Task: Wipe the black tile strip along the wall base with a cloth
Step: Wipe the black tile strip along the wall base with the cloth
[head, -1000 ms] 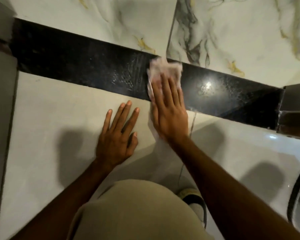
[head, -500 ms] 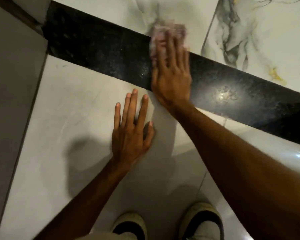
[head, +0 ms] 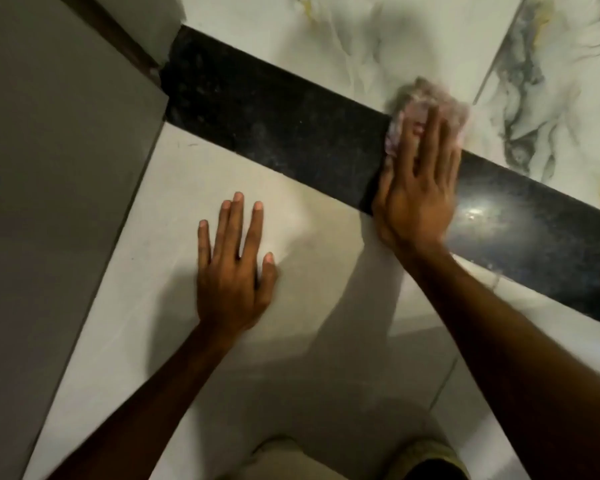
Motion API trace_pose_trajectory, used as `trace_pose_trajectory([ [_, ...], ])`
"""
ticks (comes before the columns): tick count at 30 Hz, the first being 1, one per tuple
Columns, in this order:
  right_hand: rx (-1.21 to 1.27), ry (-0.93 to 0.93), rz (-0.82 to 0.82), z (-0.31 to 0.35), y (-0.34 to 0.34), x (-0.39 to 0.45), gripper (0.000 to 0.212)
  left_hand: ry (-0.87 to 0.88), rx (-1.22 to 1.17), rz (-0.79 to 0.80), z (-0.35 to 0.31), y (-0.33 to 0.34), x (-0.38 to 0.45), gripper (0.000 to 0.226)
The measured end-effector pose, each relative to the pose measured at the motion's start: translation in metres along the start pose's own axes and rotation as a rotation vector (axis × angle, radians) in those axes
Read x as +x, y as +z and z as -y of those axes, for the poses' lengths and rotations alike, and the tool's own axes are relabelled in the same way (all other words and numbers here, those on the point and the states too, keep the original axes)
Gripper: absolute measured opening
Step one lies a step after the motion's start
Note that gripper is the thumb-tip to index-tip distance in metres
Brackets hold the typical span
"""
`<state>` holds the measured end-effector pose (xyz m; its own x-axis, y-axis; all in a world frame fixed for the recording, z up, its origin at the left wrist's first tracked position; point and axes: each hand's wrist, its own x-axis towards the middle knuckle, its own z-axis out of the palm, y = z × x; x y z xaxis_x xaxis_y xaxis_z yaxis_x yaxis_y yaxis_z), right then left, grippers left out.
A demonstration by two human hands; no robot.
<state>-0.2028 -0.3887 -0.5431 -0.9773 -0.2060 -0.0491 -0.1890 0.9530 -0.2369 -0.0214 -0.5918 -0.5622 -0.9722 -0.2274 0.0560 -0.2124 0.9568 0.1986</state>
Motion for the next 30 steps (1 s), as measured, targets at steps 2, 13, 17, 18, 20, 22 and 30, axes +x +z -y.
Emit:
trace_pose_trajectory([
  [2,0.027,-0.169,0.035,0.044,0.011,0.024,0.063,-0.020,-0.001,-0.005,0.004,0.000,0.000,0.066],
  [13,-0.093,-0.339,0.149,-0.007,-0.007,-0.049,0.064,-0.165,-0.028,0.009,0.006,0.003,0.002,0.065],
  [17,-0.050,-0.144,0.054,0.047,0.005,0.017,0.063,-0.157,-0.034,0.002,0.006,0.007,0.001,0.065],
  [18,-0.019,-0.152,0.058,0.070,0.011,0.035,0.064,-0.155,-0.031,-0.010,0.006,0.008,0.001,0.065],
  [20,0.033,-0.261,0.104,0.119,0.022,0.057,0.065,-0.148,-0.047,-0.035,0.007,0.009,0.000,0.065],
  [22,0.033,-0.451,0.145,0.147,0.028,0.051,0.065,-0.146,-0.071,-0.037,0.008,0.008,0.001,0.064],
  [30,-0.082,-0.362,0.160,0.068,0.011,0.000,0.062,-0.164,-0.053,0.025,0.006,0.002,0.003,0.071],
])
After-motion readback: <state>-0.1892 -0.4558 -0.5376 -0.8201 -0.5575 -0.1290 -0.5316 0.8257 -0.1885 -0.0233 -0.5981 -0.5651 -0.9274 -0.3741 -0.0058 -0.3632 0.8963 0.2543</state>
